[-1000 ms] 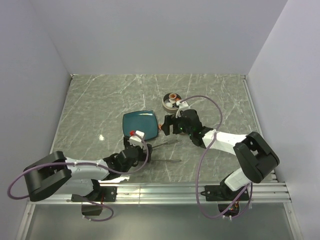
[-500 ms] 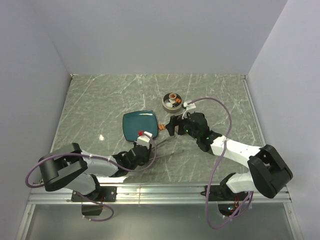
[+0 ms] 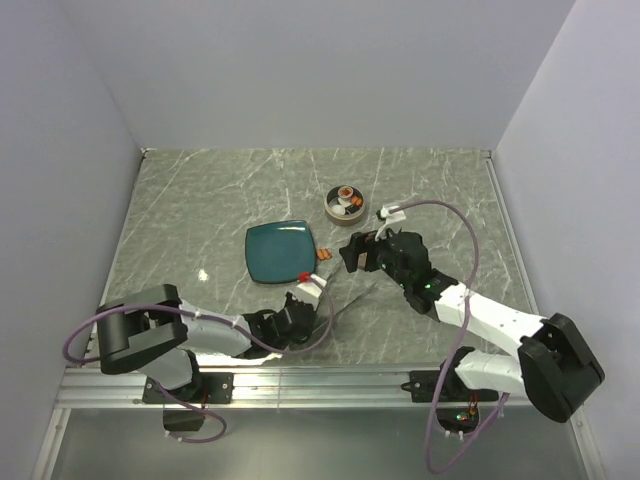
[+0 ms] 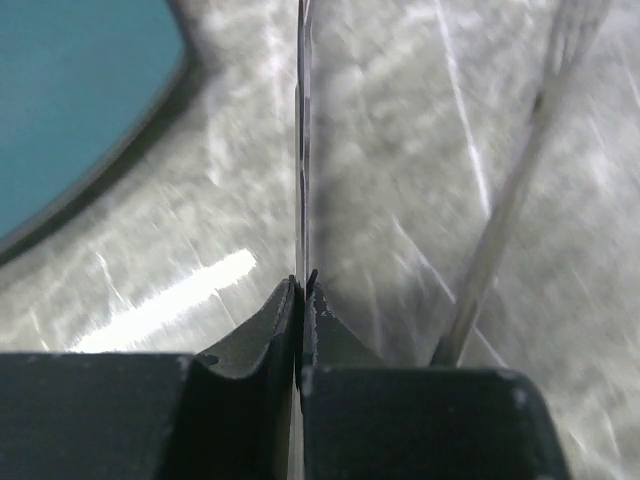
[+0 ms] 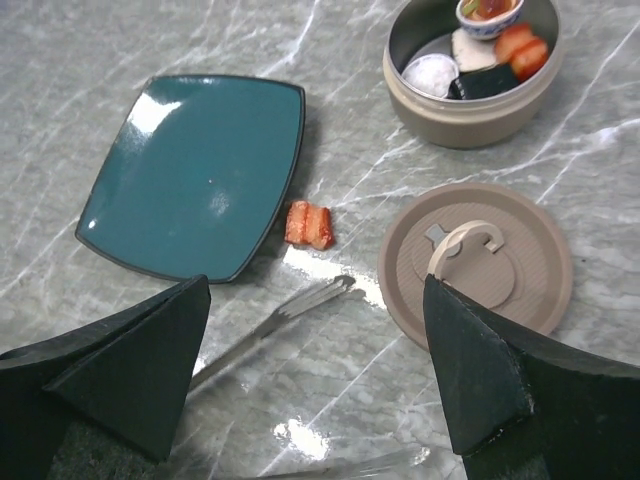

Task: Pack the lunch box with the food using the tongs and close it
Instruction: Grab the clamp with the left arm, then pass the clamp from the left arm to the right, then pass the clamp from the right arm to the left, then pass the clamp from the left arm to the right

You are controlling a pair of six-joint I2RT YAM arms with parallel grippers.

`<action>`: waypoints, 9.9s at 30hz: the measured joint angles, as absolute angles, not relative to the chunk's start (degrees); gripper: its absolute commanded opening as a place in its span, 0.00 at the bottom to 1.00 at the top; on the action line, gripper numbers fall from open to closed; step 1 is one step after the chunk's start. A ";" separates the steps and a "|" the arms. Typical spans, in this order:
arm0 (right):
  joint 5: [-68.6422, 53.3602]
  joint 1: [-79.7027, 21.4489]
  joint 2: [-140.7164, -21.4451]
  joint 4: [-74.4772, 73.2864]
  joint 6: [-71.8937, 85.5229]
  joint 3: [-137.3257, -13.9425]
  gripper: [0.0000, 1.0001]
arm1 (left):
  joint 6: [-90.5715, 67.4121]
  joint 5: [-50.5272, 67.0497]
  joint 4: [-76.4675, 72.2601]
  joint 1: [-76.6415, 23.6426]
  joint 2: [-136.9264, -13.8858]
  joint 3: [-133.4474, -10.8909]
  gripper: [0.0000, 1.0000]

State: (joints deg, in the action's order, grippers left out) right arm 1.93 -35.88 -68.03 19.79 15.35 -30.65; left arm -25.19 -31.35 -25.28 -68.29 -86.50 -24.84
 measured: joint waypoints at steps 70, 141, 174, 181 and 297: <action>-32.67 -30.13 -51.72 74.87 38.06 -6.55 1.00 | -54.63 26.28 -73.03 -44.07 -81.67 -23.44 0.00; -31.46 -33.39 -49.91 74.28 36.38 -6.35 0.97 | -49.91 21.32 -75.53 -53.67 -84.93 -25.56 0.00; -29.36 -34.98 -39.35 74.83 27.99 -6.07 0.22 | -29.52 4.95 -67.70 -57.93 -62.02 -23.09 0.55; -29.50 -34.98 -43.46 72.29 26.70 -9.61 0.24 | -24.60 3.66 -56.51 -57.93 -60.47 -23.40 0.66; -30.59 -39.33 -47.72 60.42 12.43 -8.45 1.00 | -28.32 20.36 -70.91 -49.78 -57.87 -27.22 0.21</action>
